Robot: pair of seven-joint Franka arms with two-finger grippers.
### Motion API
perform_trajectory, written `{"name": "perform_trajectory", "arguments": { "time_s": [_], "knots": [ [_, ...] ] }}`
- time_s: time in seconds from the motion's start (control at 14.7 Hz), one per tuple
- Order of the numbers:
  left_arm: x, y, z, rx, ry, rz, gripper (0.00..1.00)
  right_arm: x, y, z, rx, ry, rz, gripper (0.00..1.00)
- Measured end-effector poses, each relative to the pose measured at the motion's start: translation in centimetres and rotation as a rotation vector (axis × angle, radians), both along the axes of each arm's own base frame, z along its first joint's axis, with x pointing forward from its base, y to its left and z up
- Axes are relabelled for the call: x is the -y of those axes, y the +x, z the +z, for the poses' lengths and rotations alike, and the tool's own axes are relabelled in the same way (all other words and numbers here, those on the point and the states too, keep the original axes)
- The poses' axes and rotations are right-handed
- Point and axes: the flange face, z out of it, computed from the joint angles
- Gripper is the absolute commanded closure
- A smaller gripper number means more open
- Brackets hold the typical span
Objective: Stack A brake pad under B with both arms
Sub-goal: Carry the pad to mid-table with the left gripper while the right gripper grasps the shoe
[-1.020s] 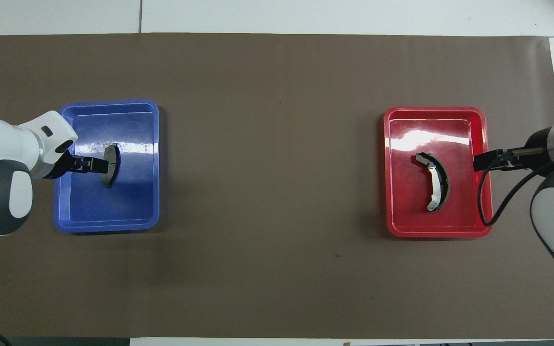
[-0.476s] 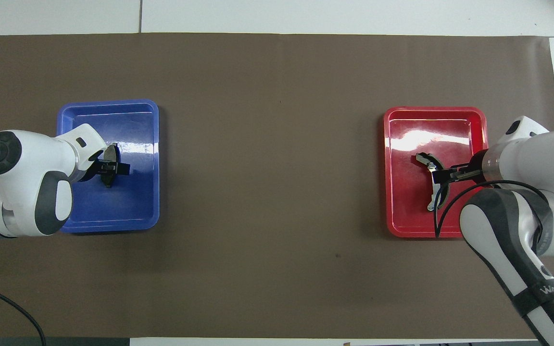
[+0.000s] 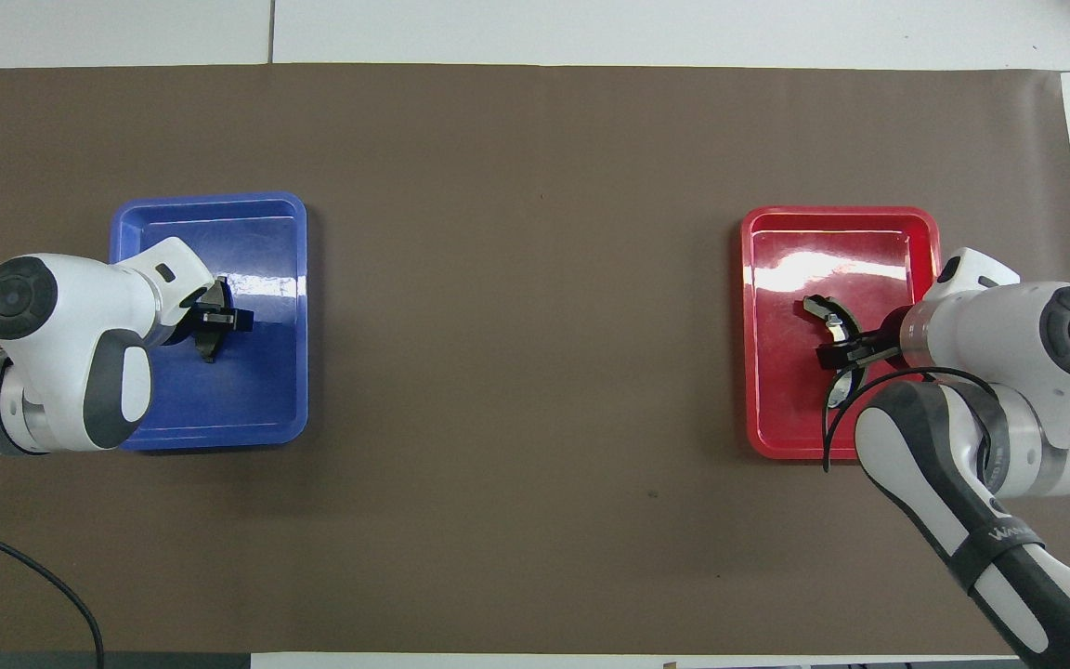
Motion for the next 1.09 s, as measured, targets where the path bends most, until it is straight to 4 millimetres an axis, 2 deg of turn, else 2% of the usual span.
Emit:
{"name": "perform_trajectory", "arguments": {
  "time_s": [0.14, 0.27, 0.48, 0.54, 0.68, 0.88, 1.09],
  "knots": [
    [0.1, 0.0, 1.5, -0.013, 0.000, -0.001, 0.80, 0.0, 0.2, -1.2, -0.007, -0.001, 0.000, 0.01],
    [0.8, 0.5, 3.9, -0.054, 0.002, -0.013, 0.81, 0.1, 0.2, -2.0, -0.017, -0.002, -0.002, 0.02],
    [4.4, 1.8, 9.3, -0.074, 0.002, -0.033, 0.84, 0.2, 0.1, -2.8, -0.033, -0.002, -0.003, 0.06],
    [6.4, 2.1, 10.5, -0.065, -0.002, -0.023, 0.83, 0.2, 0.1, -2.9, -0.034, -0.002, -0.004, 0.09],
    [11.0, 1.4, 11.0, -0.057, -0.011, -0.003, 0.82, 0.2, 0.1, -2.9, -0.034, -0.002, -0.005, 0.18],
    [18.6, -0.6, 10.1, -0.049, -0.024, 0.017, 0.78, 0.2, 0.1, -2.9, -0.034, 0.000, -0.009, 0.18],
    [25.5, -2.8, 7.9, -0.031, -0.043, 0.015, 0.77, 0.2, 0.1, -2.9, -0.034, 0.005, -0.015, 0.20]
  ]
}}
